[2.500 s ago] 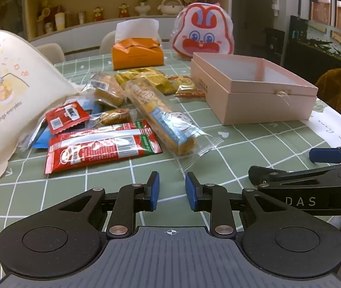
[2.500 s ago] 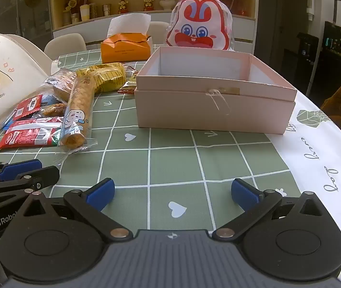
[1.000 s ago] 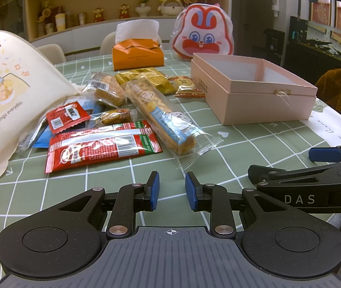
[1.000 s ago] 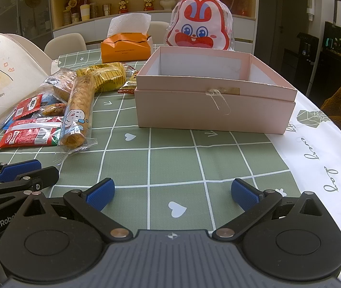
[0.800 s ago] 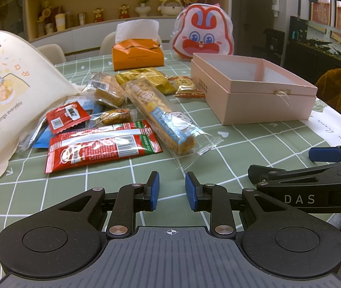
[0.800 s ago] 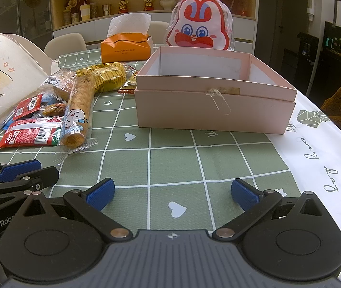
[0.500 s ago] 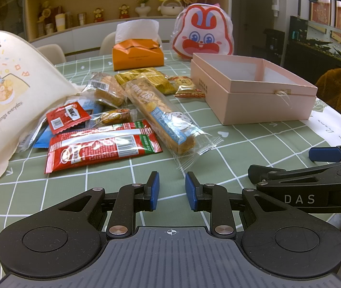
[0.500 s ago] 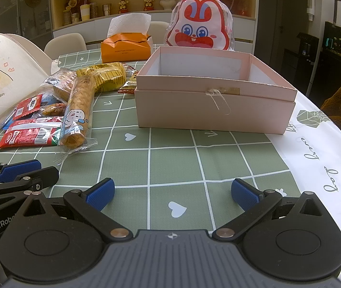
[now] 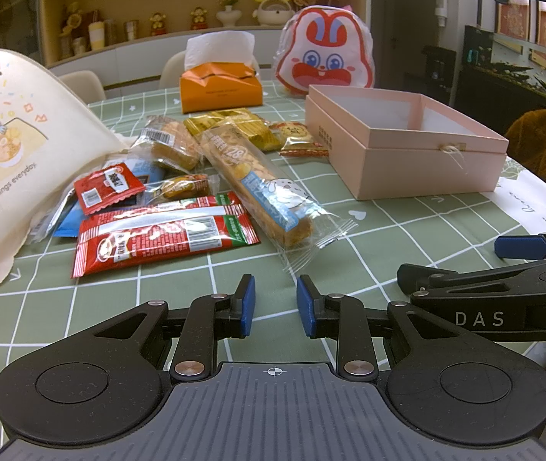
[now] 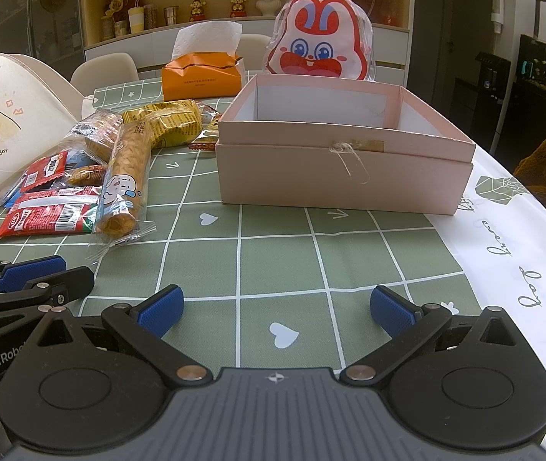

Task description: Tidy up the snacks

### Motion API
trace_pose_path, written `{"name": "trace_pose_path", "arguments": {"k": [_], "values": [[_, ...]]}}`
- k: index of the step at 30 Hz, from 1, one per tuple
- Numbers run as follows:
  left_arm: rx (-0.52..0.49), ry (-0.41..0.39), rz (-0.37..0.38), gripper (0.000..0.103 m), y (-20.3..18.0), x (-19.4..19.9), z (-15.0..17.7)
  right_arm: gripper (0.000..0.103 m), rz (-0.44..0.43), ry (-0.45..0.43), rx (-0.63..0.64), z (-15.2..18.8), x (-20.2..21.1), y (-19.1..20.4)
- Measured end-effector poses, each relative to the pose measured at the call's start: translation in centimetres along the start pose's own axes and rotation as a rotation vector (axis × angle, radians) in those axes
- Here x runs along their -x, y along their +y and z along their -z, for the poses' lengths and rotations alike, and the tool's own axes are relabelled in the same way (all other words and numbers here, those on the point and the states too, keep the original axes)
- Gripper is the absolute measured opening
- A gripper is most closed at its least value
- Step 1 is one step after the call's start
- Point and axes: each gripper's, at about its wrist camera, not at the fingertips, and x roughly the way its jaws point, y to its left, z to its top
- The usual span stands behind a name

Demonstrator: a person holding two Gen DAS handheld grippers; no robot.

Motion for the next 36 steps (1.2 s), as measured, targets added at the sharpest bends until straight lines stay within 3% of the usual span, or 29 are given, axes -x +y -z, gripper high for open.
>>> {"name": "trace_pose_path", "arguments": {"k": [22,27,32,36], "values": [[-0.032,0.023,0.019,0.03,0.1,0.0,-0.4,0.103,-0.017,0.0,0.013,0.2,0.2,-0.3],[-0.05,0.136,0.123,0.029,2.0,-0.5,-2.2,0.103,0.004,0.073,-0.008,-0.6,0.1,-0.3],[0.084,0.301,0.197,0.027,5.8,-1.5,-4.4,0.103,0.099,0.169,-0.096,-1.2,0.3,0.6],[0.042,0.261,0.214,0.027,8.8,-0.4,-5.8,0.103,0.141,0.193,-0.141,-1.5,0.3,1.0]]}}
